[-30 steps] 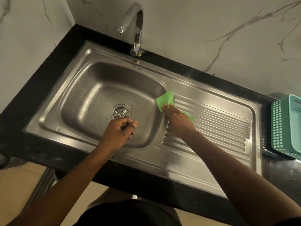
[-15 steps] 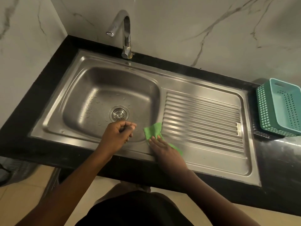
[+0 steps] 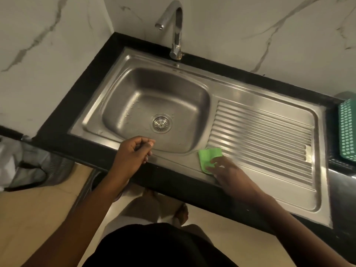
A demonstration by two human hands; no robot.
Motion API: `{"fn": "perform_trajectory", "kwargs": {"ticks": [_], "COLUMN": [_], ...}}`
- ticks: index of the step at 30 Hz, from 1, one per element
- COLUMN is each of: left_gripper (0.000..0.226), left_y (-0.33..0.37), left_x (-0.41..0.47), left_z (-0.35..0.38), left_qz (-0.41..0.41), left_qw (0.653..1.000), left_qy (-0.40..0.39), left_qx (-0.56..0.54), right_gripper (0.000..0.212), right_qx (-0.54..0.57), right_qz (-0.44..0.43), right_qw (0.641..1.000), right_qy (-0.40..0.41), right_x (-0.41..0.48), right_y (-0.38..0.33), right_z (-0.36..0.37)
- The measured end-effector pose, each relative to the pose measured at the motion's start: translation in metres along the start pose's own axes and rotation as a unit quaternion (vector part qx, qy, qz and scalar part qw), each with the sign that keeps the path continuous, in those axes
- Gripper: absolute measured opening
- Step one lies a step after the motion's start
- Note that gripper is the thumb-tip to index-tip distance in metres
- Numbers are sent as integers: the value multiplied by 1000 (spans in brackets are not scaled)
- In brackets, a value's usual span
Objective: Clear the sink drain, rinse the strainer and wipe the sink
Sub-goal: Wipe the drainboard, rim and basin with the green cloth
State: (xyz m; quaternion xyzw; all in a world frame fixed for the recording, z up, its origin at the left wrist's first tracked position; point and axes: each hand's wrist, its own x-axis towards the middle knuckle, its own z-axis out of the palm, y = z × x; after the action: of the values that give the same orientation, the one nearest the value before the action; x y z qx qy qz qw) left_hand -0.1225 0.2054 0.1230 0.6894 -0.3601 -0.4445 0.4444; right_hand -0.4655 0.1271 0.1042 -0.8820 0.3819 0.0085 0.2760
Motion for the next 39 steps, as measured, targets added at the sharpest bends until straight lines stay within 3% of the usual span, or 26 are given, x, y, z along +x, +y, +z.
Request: {"fn": "perform_trajectory", "kwargs": {"ticks": [7,14,19,24,30,39], "left_gripper": [13,12,11,10,9,13], "left_y": [-9,-13,-9,0,0,-2], "left_x": [6,24,36,50,54,46], "left_z": [-50,-105,-130,-142,-158,-181], "left_qz": [-28,-36,-27,-34,-31,-49], "left_qw": [997,994,994,994,992,982], "left_qy": [74,102,104,102,123,180], "left_qx": [-15,-15,12,-10,-20,-38], "right_gripper": [30,38,75,56,50,55], "right_qx": [69,109,118,102,41,96], "right_qz": [-34,-63,-22,-88,-81,-83], "right_qw": [995,987,986,985,995,988], "right_qy": [-68,-102,-117,-108,-49,-90], "right_x": [62,157,211,183,105,143], "right_y": [-54,-160,-211,-176,-90,-129], "right_z": [5,53,69,63,26,39]}}
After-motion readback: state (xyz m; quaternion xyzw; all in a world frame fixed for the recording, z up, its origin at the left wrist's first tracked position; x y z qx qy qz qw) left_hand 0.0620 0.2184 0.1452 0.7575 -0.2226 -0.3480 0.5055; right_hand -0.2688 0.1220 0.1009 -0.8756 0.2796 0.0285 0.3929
